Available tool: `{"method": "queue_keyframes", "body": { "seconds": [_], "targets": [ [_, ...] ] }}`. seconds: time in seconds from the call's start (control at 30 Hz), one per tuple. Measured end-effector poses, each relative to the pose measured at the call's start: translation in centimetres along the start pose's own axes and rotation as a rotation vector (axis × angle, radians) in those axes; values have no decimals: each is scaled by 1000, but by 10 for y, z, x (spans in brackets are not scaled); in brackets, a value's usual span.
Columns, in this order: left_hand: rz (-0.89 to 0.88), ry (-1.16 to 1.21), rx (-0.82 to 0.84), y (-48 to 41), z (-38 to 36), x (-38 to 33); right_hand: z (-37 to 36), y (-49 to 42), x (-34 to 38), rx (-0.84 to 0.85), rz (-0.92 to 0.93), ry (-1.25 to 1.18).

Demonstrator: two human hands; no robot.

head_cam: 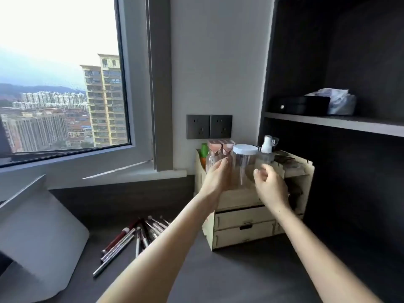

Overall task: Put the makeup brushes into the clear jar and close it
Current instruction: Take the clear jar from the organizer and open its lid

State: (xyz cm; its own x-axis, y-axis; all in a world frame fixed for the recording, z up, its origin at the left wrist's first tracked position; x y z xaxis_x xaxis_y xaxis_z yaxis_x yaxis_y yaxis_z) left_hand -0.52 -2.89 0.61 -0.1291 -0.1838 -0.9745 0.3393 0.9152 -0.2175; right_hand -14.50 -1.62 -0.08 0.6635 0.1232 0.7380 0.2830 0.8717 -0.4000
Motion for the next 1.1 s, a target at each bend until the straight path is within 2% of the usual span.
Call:
{"method": "queue_keyframes", "body": {
  "seconds": [0.1, 0.27, 0.37, 0.47, 0.57, 0.67, 0.8, 0.97, 1.1],
  "targets": [
    [63, -135, -24, -19, -7, 5, -8, -15, -5, -7, -4, 15],
    [216, 34, 67, -34, -15, 4, -17, -22, -7, 8, -14, -43],
    [215, -2, 63, -35, -16, 5, -16, -22, -7, 10, -27, -133],
    [131, -15, 93, -24, -13, -6, -9, -16, 3, -26, 12, -206],
    [-43, -77, 86, -6, -4, -28, 2, -2, 25, -63, 122, -316],
    [-241, -288, 1, 17, 14, -44, 7, 22, 53, -61, 241, -399],
    [-387, -518, -127, 62, 46, -45, -9, 61, 82, 77, 291, -569],
    [-371, -910, -239, 126, 91, -9, -56, 104, 88, 374, 155, -754],
    [-280, -1271, -388, 169, 128, 34, -99, 138, 83, 589, -48, -844]
  ]
}}
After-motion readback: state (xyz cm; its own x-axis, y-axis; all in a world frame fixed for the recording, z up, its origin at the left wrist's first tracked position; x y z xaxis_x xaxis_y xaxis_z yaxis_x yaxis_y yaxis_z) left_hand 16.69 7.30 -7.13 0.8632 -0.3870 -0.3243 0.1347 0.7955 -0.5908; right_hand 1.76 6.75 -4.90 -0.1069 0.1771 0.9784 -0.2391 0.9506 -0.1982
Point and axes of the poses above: each hand's wrist, its own y-axis away from the middle knuckle, its own z-axis out of the back of the hand, x = y × z, the point moved 3 cm from there along -y, towards the middle knuckle, and after that the axes turned 10 degrees about x, right-handed, at the moved point
